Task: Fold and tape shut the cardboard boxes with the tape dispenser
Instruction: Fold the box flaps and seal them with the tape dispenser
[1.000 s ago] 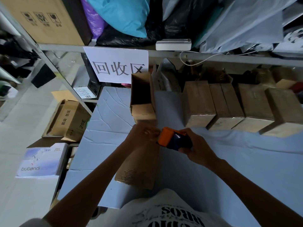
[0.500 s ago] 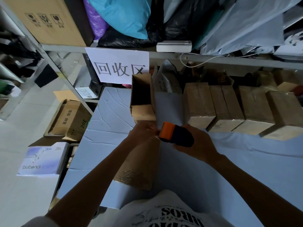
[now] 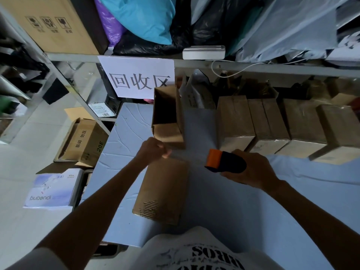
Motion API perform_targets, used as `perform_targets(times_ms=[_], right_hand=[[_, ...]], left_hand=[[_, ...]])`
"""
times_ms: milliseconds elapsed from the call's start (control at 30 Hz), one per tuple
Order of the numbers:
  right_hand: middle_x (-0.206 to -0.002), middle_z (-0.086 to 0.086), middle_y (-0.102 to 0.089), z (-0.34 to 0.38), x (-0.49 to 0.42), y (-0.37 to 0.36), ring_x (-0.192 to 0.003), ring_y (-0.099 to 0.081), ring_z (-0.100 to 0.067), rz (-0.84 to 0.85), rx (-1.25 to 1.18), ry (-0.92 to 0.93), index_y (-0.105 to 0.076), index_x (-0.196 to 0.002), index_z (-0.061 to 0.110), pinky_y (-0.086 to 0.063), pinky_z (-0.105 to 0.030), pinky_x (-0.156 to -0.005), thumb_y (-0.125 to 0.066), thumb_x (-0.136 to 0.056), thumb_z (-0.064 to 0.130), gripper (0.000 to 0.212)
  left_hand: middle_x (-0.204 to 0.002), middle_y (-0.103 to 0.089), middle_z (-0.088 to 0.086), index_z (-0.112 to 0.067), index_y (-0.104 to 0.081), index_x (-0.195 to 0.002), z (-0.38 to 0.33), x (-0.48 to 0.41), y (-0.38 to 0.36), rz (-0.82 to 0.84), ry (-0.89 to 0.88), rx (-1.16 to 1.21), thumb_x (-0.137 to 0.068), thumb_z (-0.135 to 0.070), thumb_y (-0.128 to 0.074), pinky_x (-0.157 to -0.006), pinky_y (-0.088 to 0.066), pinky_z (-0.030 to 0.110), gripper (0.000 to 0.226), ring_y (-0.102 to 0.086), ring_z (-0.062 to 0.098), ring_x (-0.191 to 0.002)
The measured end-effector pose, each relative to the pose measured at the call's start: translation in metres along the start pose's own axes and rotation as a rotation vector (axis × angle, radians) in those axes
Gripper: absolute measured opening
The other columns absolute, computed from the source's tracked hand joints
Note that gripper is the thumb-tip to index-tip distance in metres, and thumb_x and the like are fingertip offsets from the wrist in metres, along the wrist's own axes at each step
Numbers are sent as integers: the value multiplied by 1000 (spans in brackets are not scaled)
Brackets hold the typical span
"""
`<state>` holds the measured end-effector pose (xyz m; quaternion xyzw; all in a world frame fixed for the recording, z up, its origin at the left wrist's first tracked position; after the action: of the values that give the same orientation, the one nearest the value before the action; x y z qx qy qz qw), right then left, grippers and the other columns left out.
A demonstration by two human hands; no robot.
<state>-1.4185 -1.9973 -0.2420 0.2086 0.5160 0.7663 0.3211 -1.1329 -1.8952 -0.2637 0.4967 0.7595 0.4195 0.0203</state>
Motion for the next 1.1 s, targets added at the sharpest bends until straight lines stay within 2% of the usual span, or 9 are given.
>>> perform_targets(times_ms=[33, 133, 267, 367, 533, 700, 867, 1033, 1100], right_hand=[[-70, 21, -49, -4, 0, -1, -60, -49, 1, 19, 21, -7, -59, -99, 23, -28, -7, -54, -74, -62, 65, 58], [-66, 21, -45, -18, 1, -4, -58, -46, 3, 54, 49, -70, -57, -98, 25, -27, -8, -54, -73, -61, 67, 59], [-69, 20, -50, -38, 7, -7, -63, -51, -2, 87, 39, -139, -54, -98, 30, -31, -11, -54, -69, -59, 73, 60], [-66, 21, -47, -40, 9, -8, -56, -45, 4, 113, 45, -150, -51, -95, 33, -26, -6, -52, -67, -59, 75, 57], [-63, 23, -45, -42, 14, -11, -55, -44, 5, 116, -2, -191, -45, -93, 37, -25, -6, -52, -70, -60, 71, 54], [-70, 15, -52, -46, 12, -10, -63, -50, -4, 121, 57, -171, -55, -102, 24, -26, -9, -53, -73, -63, 66, 60], [-73, 15, -52, -45, 10, -15, -65, -52, -5, 128, 44, -160, -54, -102, 25, -32, -13, -55, -71, -63, 68, 60], [-71, 17, -50, -47, 11, -21, -62, -51, -4, 120, 34, -159, -54, -101, 25, -31, -11, -54, -69, -62, 70, 62], [-72, 17, -51, -49, 11, -23, -63, -52, -4, 121, 23, -160, -54, -102, 25, -34, -13, -56, -69, -62, 70, 62]], left_hand=[[-86, -69, 6, -11, -72, -74, -1, -1, -2, 17, -6, -24, -77, -12, -72, -74, -51, 30, 4, -64, 20, -83], [-88, -69, 5, -16, -68, -76, -9, 2, -16, 31, -47, -50, -81, -15, -72, -59, -46, 21, 6, -63, 16, -75], [-93, -72, 6, -17, -72, -83, -8, 5, -32, -10, -102, -66, -82, -18, -72, -69, -51, 27, 2, -68, 20, -85], [-96, -72, 7, -12, -73, -94, -2, 6, -40, -25, -74, -41, -81, -21, -73, -71, -56, 33, 15, -68, 23, -87], [-93, -71, 5, -13, -73, -93, -2, 5, -35, -144, -49, 40, -79, -25, -74, -71, -49, 28, 18, -64, 19, -80], [-96, -68, 10, -9, -71, -96, -2, -1, -39, 4, -34, 1, -79, -18, -74, -63, -41, 23, 20, -61, 22, -82], [-103, -68, 9, -5, -70, -101, 0, -2, -44, 8, -63, -26, -84, -17, -70, -60, -44, 18, 21, -63, 19, -91], [-101, -70, 10, -6, -72, -96, -3, -1, -43, -21, -99, -48, -84, -14, -69, -79, -51, 31, 15, -65, 23, -93], [-99, -71, 10, -6, -72, -97, -2, -2, -45, -10, -108, -67, -83, -12, -69, -79, -51, 31, 15, -66, 24, -90]])
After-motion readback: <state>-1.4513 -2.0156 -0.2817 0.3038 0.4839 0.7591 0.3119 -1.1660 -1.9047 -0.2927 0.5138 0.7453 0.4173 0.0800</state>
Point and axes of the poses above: each hand's wrist, its own x-axis away from the middle knuckle, its own y-axis out of the back of the hand, z = x × y, the point moved 7 cm from there along -x, towards the middle knuckle
